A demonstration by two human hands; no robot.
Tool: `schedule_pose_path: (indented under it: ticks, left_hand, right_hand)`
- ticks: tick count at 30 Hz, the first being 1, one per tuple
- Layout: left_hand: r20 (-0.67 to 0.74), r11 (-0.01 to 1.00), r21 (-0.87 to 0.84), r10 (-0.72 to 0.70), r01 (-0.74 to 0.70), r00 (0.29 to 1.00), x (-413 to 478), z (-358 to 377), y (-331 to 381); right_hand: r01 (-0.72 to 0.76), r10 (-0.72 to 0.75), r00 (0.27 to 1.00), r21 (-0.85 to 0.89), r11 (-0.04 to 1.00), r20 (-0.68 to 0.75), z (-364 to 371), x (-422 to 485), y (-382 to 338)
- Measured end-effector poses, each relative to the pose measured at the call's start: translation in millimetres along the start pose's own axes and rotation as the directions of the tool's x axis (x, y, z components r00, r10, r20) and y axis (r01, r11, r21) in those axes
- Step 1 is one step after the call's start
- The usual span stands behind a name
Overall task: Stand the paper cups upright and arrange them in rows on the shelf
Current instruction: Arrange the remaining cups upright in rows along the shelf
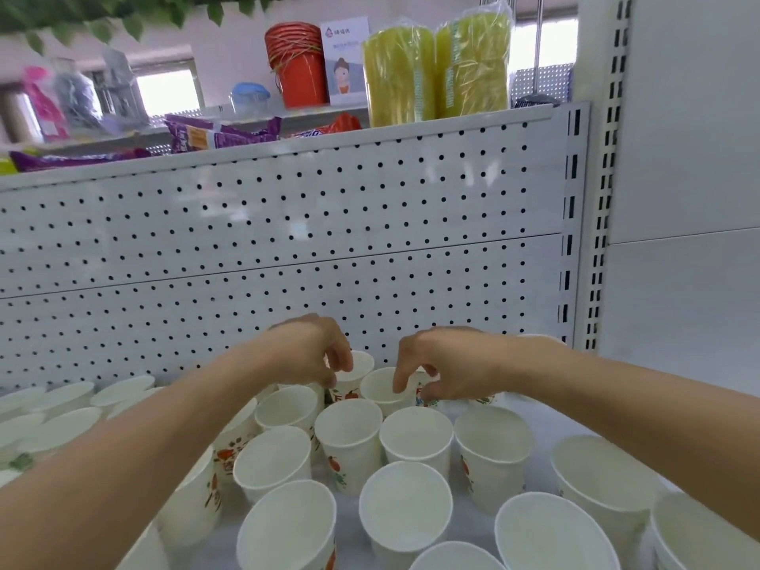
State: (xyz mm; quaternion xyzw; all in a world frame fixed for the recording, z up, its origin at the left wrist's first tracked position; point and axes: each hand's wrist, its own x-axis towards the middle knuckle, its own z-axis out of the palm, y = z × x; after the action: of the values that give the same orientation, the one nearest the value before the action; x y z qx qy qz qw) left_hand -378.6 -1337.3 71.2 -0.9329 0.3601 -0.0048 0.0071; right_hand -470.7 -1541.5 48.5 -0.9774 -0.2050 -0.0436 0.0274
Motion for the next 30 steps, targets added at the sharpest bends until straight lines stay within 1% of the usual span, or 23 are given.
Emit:
schedule_pose_path:
  ticks: [3,6,8,12,15,21,26,28,30]
  left_hand:
    - [0.004,0.997,0.068,-0.03,0.029,1.0,5.3,8.4,1.2]
    - [0.002,0.996,0.087,-0.031,0.031,1.0,9.4,12.3,2.5]
    - [-0.018,0.997,0.078,-0.016,0.017,1.0,8.5,12.8,2.9]
    - [-0.077,0.998,0.059,0.011,-0.007,0.997,6.4,13.4,8.2]
    - [-0.071,0.999,0.047,0.02,-0.017,0.997,7.4,14.2,16.1]
    - [-0.068,0.998,0.062,0.031,-0.027,0.997,12.0,15.1,21.8]
    - [-0.076,0.995,0.092,0.04,-0.033,0.996,13.8,15.3,23.1]
    - [-0.089,0.997,0.068,0.044,-0.038,0.995,13.3,15.9,20.4]
    - [-0.141,0.998,0.023,0.067,-0.065,0.988,9.9,14.3,19.2]
  right_hand:
    - [0.013,-0.01,1.0,-0.084,0.996,0.026,3.2,9.0,-5.0]
    - [0.019,-0.017,1.0,-0.107,0.994,0.015,1.9,10.9,-8.2]
    - [0.001,-0.004,0.999,-0.074,0.997,-0.049,-5.4,6.8,-8.5]
    - [-0.062,0.082,0.968,0.092,0.994,-0.236,-30.0,-10.4,-0.1]
    - [-0.096,0.141,0.941,0.157,0.983,-0.307,-40.4,-22.9,12.3]
    - [-0.139,0.187,0.92,0.16,0.977,-0.346,-40.7,-41.0,27.5]
    - [-0.167,0.216,0.911,0.165,0.972,-0.351,-40.3,-52.9,29.7]
    - [-0.161,0.217,0.906,0.179,0.971,-0.364,-42.7,-57.8,28.4]
    - [-0.147,0.215,0.902,0.202,0.968,-0.374,-47.6,-65.4,27.6]
